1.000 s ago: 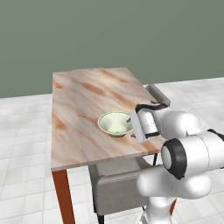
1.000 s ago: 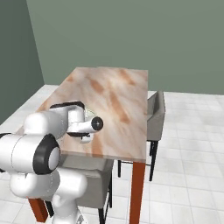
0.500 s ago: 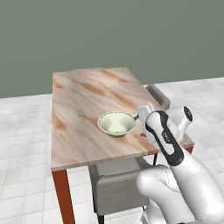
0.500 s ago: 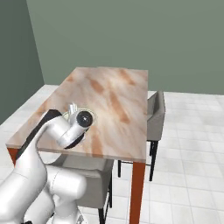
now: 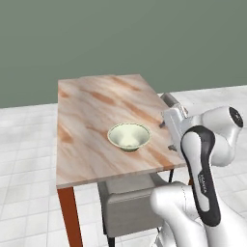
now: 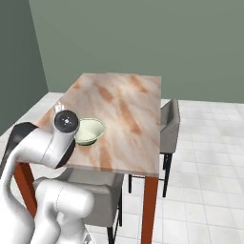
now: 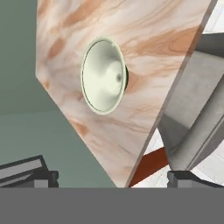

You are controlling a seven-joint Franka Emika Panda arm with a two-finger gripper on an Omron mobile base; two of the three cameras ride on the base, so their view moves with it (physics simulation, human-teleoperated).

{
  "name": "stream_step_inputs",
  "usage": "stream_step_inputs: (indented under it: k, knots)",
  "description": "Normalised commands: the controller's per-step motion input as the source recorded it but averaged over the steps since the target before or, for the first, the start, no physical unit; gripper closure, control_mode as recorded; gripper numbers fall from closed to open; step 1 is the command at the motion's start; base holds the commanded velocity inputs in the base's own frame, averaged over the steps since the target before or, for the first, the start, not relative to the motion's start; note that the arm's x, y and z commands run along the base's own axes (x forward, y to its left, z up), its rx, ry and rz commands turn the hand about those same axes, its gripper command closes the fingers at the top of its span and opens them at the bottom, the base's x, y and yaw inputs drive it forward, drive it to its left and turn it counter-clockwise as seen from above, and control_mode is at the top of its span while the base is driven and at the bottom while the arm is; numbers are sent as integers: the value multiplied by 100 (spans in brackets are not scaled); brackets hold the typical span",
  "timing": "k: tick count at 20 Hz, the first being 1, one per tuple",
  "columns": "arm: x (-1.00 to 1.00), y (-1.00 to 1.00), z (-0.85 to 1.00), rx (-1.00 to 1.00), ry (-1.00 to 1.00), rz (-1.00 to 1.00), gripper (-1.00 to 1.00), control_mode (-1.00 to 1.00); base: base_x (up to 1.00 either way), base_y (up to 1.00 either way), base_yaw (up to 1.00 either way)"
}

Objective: Pick up the bowls from the cabinet and place each bowl in front of a stool on the dining counter.

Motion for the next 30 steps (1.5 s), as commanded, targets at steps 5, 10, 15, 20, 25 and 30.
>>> stream_step_inputs:
  k: [5, 10, 15, 20, 25, 30]
  knots:
    - [-100, -1, 95, -3, 0, 0, -100, -100, 0, 0, 0]
    - [-100, -17, 92, -3, 1, 0, -100, -100, 0, 0, 0]
    - [-100, -51, 74, -1, 0, 0, -100, -100, 0, 0, 0]
    - [-100, -47, 48, -4, 0, 0, -100, -100, 0, 0, 0]
    - [-20, -10, 6, -1, 0, 0, -100, 100, -80, -34, 0]
    - [0, 0, 0, 0, 0, 0, -100, 100, -100, -21, -6]
